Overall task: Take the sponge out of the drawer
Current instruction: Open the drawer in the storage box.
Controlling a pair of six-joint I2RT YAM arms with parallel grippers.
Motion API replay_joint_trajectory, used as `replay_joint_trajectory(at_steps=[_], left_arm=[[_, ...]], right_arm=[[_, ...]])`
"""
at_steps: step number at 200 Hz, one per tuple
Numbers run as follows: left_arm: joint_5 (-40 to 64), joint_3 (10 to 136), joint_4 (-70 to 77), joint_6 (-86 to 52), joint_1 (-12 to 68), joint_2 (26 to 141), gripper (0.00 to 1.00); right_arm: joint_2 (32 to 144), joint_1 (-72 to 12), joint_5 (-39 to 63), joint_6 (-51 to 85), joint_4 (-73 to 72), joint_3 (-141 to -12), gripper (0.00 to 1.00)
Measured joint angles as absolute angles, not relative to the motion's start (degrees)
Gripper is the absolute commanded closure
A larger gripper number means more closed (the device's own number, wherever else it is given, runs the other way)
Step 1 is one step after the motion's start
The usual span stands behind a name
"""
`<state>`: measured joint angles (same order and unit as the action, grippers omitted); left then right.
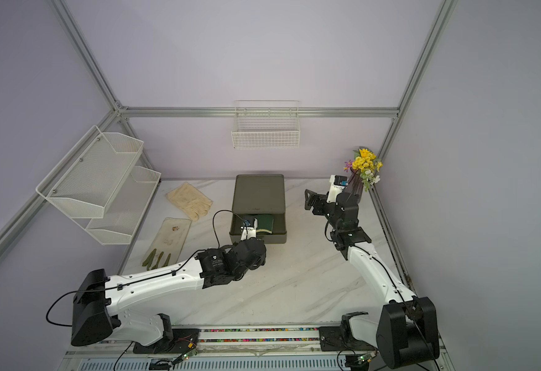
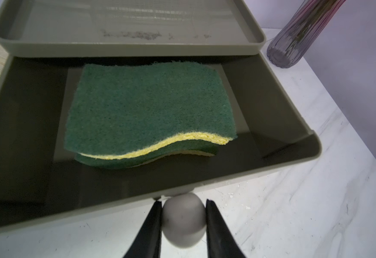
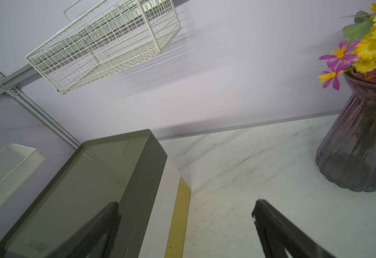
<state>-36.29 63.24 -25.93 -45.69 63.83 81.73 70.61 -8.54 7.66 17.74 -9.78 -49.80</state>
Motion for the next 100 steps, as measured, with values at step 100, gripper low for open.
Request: replay_joint_trajectory(at_steps=[100], left_arm=[[-39.3, 61.8, -30.7, -54.9, 71.3, 79.6, 0.95]], right_arm=[[70.6, -8.8, 8.4, 17.8, -9.3, -49.8, 0.03]])
